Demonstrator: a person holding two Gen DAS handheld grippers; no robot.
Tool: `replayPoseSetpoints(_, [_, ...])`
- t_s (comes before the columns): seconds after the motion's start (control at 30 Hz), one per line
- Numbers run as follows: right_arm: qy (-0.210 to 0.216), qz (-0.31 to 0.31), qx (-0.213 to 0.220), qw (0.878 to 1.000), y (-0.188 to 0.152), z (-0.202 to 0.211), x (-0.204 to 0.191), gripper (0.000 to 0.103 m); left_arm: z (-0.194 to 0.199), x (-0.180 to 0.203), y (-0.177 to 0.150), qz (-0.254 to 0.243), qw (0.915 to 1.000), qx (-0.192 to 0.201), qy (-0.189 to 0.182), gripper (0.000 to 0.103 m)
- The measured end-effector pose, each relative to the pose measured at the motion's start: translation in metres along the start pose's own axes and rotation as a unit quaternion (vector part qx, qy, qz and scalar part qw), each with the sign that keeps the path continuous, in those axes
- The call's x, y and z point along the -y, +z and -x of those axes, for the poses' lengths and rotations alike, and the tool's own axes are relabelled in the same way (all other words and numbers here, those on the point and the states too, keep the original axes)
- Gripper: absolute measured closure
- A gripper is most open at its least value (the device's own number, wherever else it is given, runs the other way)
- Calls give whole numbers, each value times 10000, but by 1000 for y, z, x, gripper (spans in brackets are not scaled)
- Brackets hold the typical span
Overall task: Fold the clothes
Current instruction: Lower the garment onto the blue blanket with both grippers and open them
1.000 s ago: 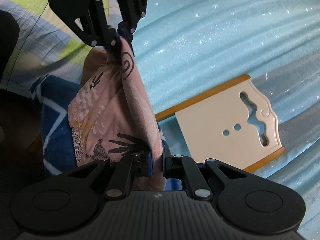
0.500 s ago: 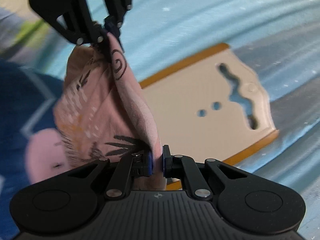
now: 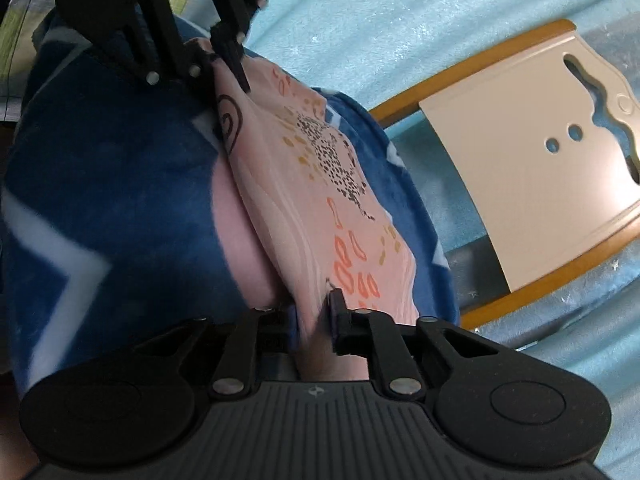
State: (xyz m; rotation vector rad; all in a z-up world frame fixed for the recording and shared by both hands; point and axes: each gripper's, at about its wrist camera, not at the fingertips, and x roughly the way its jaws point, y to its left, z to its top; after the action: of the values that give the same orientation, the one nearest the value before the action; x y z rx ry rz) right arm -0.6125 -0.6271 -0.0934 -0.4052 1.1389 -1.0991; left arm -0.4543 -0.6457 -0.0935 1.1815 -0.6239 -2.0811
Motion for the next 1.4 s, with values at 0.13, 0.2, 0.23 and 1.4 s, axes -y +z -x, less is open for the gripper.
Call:
replayPoseSetpoints(0.13, [-57, 52, -100, 9999, -9, 6, -4, 79, 12, 4, -11, -113, 9999, -47, 66, 86])
replayPoseSetpoints(0.2, [-75, 112, -158, 9998, -14, 6, -6, 79, 14, 7, -14, -194, 9997, -52, 116, 86])
replayPoseSetpoints(0.23, [-77, 127, -180, 9997, -16, 5, -6, 80, 13, 7, -14, -186, 9997, -57, 118, 86])
replayPoseSetpoints(1.4, [704, -3379, 22, 9386, -15, 32, 47, 86, 35, -34, -16, 1449, 9893, -96, -109, 89])
